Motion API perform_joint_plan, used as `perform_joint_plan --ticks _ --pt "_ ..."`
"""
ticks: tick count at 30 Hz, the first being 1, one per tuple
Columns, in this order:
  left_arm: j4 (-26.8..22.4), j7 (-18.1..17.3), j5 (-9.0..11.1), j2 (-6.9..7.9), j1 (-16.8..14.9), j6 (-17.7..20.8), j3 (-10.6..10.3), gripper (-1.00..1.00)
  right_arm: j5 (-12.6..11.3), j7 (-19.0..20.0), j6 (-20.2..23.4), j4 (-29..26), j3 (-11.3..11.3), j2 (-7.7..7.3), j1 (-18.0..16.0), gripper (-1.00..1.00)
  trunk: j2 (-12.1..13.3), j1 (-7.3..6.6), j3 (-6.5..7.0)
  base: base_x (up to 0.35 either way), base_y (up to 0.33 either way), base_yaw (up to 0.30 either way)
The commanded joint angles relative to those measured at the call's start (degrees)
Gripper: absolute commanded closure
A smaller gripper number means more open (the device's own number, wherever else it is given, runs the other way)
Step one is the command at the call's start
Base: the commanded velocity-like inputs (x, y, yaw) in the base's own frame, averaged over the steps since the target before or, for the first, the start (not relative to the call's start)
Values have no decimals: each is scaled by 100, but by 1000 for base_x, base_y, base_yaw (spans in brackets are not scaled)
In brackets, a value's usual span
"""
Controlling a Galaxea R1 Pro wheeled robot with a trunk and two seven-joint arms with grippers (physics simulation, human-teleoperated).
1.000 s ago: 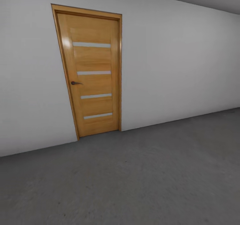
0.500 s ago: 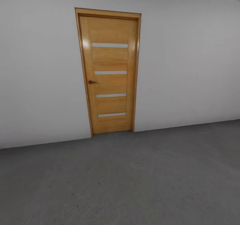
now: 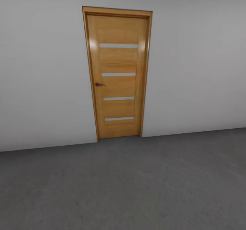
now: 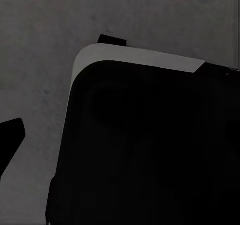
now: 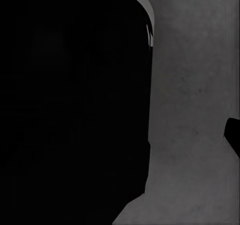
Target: Move the two storage containers from the living room to the garage. In the garage, place one container on the floor and stack the other container on top of it (either order is fine).
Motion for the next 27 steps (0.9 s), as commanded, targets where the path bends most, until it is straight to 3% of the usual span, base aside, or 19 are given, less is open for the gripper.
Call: perform_joint_plan --ticks 1,27 --pt "-1 2 16 -1 -1 -11 26 -100 2 -7 -18 2 7 0 -1 -100 -2 3 -4 318 0 2" --pt "-1 2 19 -3 -1 11 28 -100 -4 -3 -2 2 4 21 -1 -100 -2 3 -4 323 0 0"
